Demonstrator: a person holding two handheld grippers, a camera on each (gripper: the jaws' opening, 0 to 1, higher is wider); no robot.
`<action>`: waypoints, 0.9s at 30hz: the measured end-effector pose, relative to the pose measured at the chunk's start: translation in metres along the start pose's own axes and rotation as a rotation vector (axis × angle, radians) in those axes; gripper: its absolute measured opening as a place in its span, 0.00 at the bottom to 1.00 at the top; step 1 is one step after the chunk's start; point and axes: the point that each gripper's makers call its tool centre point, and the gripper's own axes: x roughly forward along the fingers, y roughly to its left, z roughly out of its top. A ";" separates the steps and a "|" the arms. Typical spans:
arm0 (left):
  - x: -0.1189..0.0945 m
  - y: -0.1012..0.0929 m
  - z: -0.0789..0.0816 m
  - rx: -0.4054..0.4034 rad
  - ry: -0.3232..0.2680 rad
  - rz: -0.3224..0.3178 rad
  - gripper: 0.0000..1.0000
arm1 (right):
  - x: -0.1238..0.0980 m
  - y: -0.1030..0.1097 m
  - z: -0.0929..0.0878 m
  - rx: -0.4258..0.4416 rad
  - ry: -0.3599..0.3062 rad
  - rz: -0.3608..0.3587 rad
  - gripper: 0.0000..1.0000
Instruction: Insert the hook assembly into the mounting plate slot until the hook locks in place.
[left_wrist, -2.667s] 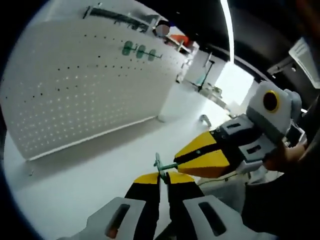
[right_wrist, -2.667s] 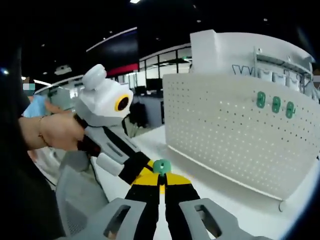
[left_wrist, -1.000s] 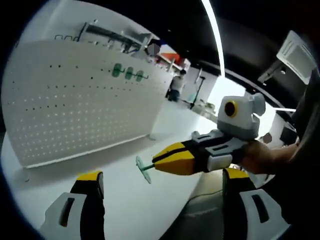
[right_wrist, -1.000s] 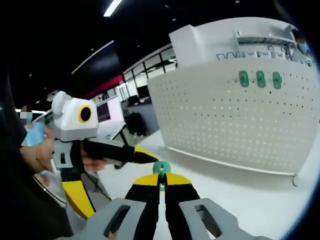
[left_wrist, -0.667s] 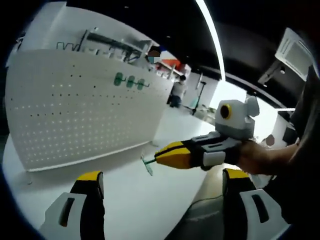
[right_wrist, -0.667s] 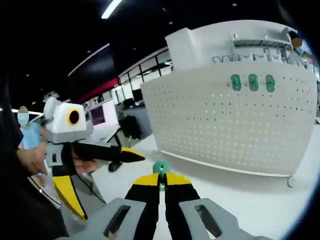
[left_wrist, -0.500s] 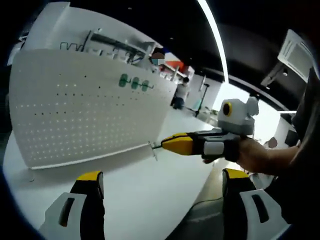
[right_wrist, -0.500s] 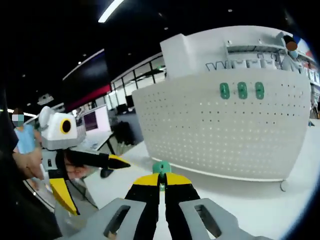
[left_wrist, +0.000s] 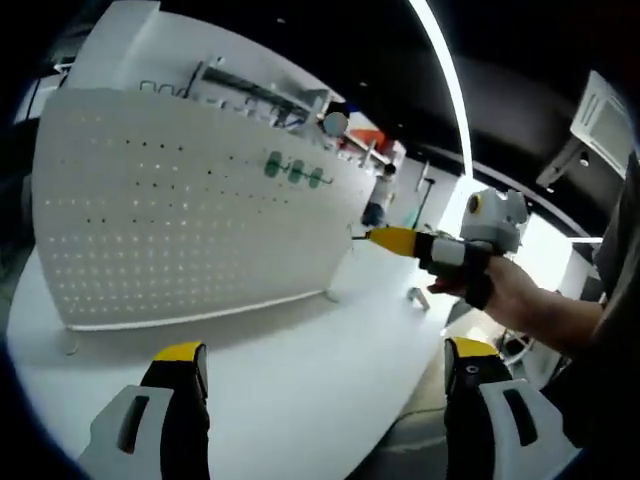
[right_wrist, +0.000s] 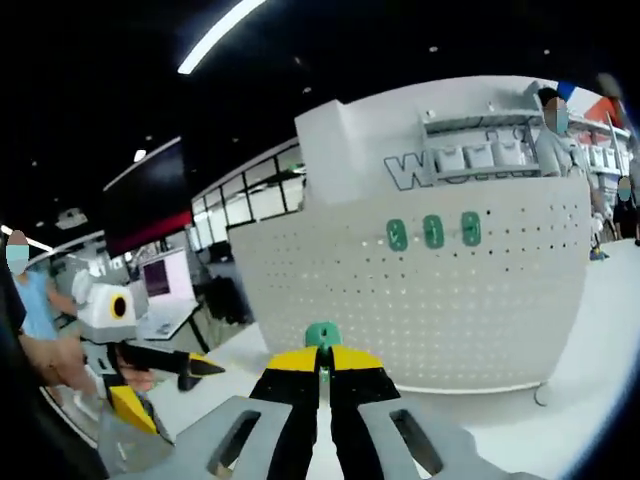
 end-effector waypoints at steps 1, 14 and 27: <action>0.003 0.008 0.002 0.012 -0.005 0.034 0.97 | 0.000 0.004 -0.001 0.005 0.001 0.009 0.00; 0.018 0.006 0.018 -0.020 -0.067 0.021 0.63 | 0.009 0.060 -0.027 0.058 0.042 0.125 0.00; 0.011 -0.012 0.026 -0.047 -0.098 -0.088 0.13 | 0.013 0.079 -0.028 0.046 0.051 0.168 0.00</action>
